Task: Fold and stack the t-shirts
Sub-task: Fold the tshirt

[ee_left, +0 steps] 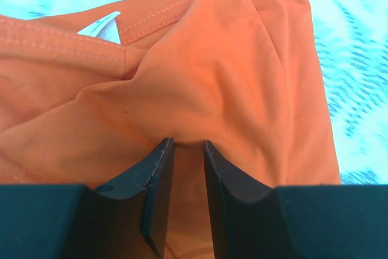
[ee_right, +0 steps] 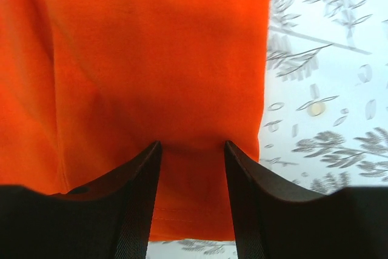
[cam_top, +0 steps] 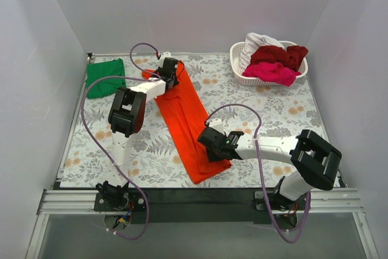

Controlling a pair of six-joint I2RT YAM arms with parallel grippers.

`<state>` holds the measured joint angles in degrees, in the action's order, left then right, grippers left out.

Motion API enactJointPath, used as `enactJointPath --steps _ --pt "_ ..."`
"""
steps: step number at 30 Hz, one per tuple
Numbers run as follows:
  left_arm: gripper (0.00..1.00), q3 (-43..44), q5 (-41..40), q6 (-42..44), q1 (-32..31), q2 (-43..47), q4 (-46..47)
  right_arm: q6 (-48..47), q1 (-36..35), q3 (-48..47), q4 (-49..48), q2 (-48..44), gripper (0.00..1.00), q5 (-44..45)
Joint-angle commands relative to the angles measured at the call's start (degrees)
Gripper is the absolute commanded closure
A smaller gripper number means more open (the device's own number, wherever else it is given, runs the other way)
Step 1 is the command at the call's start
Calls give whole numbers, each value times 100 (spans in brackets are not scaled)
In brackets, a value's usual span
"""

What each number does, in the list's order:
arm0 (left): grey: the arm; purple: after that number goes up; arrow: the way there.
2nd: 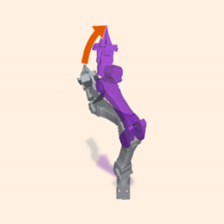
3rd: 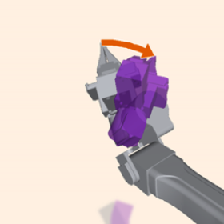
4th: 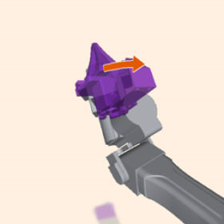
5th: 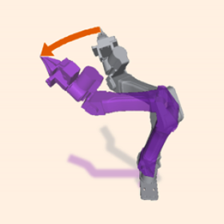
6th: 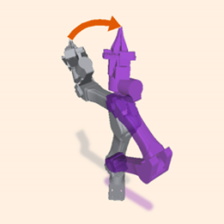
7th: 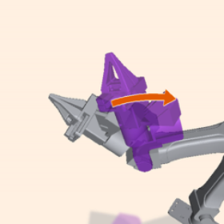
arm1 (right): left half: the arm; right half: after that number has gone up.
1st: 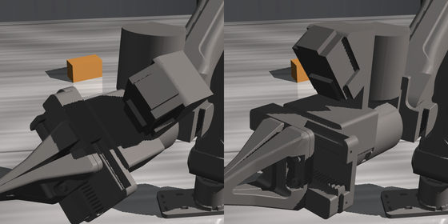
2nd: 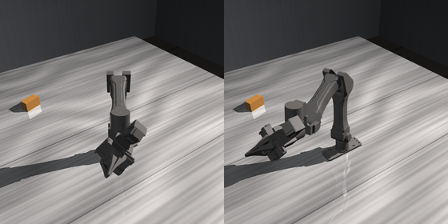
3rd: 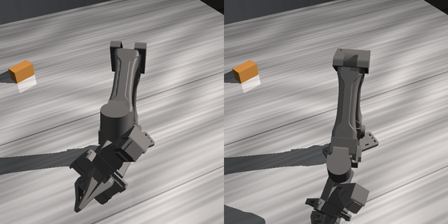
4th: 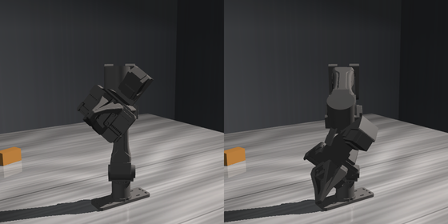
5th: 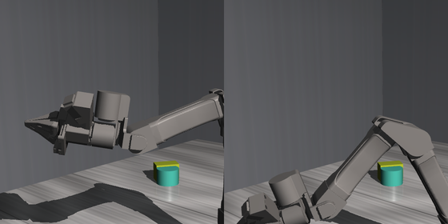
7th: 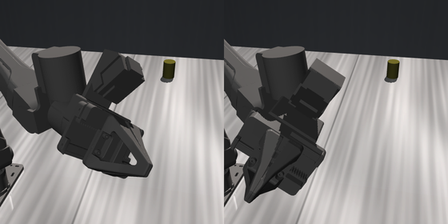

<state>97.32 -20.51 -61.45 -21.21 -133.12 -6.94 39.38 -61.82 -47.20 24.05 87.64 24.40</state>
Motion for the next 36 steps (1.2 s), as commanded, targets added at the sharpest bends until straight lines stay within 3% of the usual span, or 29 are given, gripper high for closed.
enactJointPath --steps 1,10,18,29,36 --pt "74 24 583 98 -383 -206 -256 299 -321 -25 293 -53 58 -568" --pt "66 569 988 581 -867 -162 79 97 -700 -299 222 -896 57 -113" --pt "35 192 549 670 -867 1013 17 -482 -384 -386 170 -1583 49 750" --pt "30 -1609 293 -59 -744 1895 -36 -1766 618 -404 -1525 -819 50 21" --pt "30 -1883 724 -183 -718 1693 219 -2285 1005 -773 -2106 -20 51 -462"
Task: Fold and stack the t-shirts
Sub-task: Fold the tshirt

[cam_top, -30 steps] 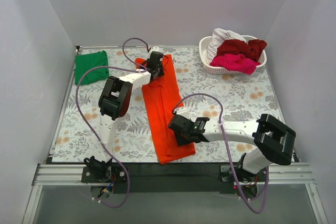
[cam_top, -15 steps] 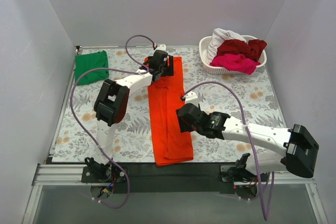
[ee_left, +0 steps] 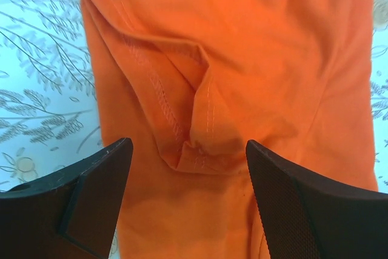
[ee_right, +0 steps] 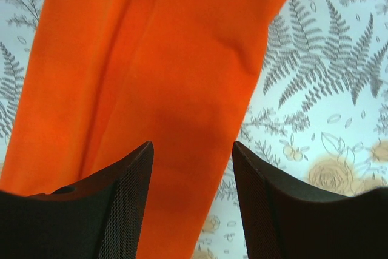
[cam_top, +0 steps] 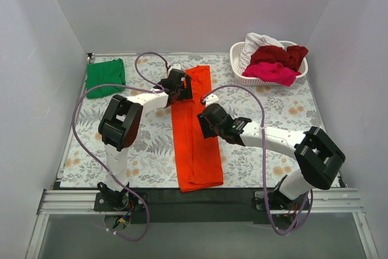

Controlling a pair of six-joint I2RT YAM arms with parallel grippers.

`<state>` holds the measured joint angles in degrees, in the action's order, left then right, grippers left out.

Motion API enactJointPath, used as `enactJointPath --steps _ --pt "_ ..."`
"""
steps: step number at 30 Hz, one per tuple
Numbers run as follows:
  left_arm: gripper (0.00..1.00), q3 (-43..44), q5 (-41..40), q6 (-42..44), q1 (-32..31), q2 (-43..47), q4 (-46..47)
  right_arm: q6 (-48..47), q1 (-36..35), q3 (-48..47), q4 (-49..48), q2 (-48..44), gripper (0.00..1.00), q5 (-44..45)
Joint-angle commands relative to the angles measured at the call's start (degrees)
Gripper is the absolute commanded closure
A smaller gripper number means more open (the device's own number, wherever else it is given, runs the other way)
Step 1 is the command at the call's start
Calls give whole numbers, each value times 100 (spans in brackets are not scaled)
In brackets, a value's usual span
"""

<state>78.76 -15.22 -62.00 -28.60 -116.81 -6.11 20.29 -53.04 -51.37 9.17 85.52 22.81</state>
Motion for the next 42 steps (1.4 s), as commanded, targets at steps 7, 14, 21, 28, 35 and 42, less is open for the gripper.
enactJointPath --steps 7,14,21,28,35,42 --pt "30 218 300 -181 39 -324 233 -491 469 -602 -1180 975 52 -997" --pt "30 631 467 -304 179 -965 215 -447 777 -795 -1339 1783 53 -1358" --pt "30 1167 608 -313 241 -1431 189 -412 1251 -927 -1409 2267 54 -1647" --pt "30 1826 661 -269 293 -1783 145 -544 1813 -1226 -1400 2566 54 -1911" --pt "29 2644 775 -164 416 -2380 48 -746 1999 -1639 -1356 2760 54 -2237" --pt "27 2601 889 -32 425 -2189 101 -729 1990 -1525 -1365 2550 55 -2694"
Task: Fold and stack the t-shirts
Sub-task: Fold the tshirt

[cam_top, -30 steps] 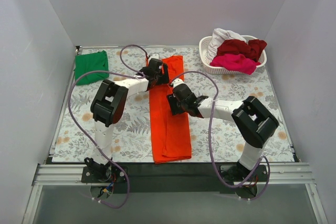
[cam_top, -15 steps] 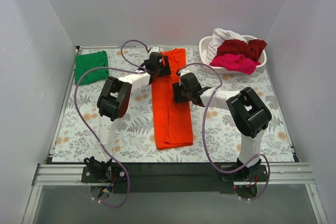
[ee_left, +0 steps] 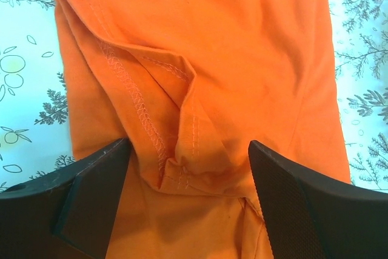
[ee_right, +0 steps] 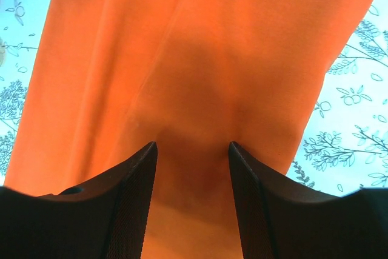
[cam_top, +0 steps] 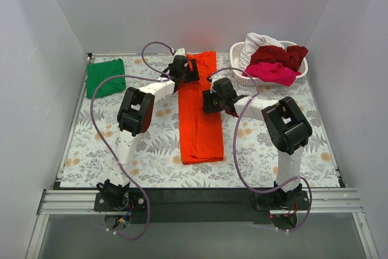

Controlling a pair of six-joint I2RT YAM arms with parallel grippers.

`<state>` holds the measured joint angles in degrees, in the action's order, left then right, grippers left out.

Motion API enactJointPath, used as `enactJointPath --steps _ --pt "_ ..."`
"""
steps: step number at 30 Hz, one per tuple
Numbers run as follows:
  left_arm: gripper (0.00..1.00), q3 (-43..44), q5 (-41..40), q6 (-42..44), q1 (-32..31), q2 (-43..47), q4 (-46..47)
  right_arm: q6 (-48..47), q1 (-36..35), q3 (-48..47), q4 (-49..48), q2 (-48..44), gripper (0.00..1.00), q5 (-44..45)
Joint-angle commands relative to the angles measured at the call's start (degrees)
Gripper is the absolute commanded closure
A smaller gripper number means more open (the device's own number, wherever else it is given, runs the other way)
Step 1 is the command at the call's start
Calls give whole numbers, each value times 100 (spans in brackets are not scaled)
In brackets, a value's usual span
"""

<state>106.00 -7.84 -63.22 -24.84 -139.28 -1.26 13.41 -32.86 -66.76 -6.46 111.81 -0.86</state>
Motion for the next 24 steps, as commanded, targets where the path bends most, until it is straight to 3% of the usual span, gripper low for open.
enactJointPath --steps 1,7,12,19,24 --pt "26 -236 133 91 49 329 -280 -23 -45 162 189 -185 55 -318" --pt "21 -1765 63 599 -126 2076 1010 -260 -343 585 294 -1608 52 24" --pt "20 -3071 -227 618 -293 3397 1137 37 -686 1233 637 -2900 47 516" --pt "20 -5435 -561 -356 -469 5532 724 679 -1380 2263 1366 -4025 43 1246" --pt "20 -6634 -903 -1296 -899 6281 206 1128 -1714 2843 1639 -4457 43 1571"
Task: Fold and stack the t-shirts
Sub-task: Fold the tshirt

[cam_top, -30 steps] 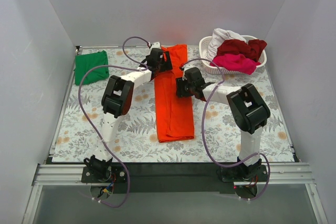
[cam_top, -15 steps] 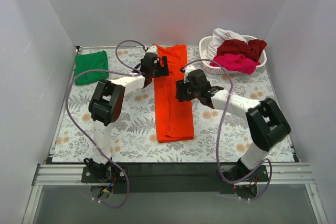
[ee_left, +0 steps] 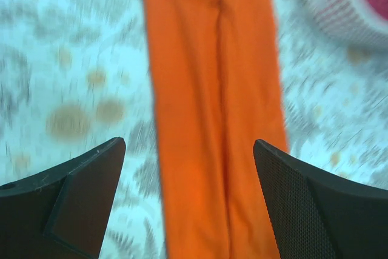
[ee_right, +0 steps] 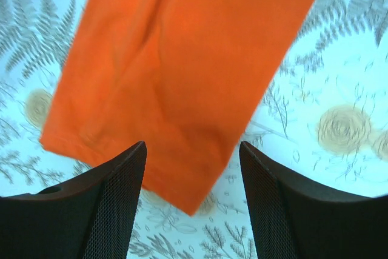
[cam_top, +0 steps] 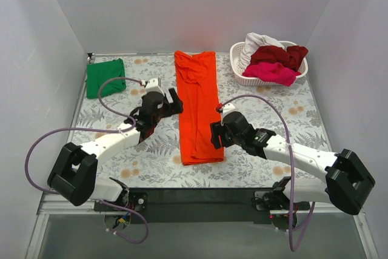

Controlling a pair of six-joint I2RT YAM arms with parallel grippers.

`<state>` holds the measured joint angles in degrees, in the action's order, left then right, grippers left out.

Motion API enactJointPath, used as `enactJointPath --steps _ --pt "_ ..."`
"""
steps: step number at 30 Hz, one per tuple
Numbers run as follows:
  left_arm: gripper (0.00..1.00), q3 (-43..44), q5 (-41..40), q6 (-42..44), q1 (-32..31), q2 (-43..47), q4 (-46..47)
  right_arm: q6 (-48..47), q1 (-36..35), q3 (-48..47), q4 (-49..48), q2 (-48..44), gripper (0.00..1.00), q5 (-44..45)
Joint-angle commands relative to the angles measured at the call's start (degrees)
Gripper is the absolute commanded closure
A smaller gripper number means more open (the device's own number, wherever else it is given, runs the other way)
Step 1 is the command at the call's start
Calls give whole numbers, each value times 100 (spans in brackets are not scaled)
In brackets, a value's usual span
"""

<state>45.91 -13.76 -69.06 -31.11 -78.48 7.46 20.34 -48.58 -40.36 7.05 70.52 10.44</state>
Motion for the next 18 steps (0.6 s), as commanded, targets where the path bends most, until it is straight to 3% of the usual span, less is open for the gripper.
enactJointPath --steps 1,5,18 --pt "20 -749 -346 -801 -342 367 -711 497 -178 360 306 -450 43 459" --pt "20 -1145 -733 -1311 -1061 623 -1501 752 -257 651 499 -697 42 599" --pt "21 -2086 -92 -2199 -1635 1414 -2126 1139 -266 1118 456 -733 42 574"
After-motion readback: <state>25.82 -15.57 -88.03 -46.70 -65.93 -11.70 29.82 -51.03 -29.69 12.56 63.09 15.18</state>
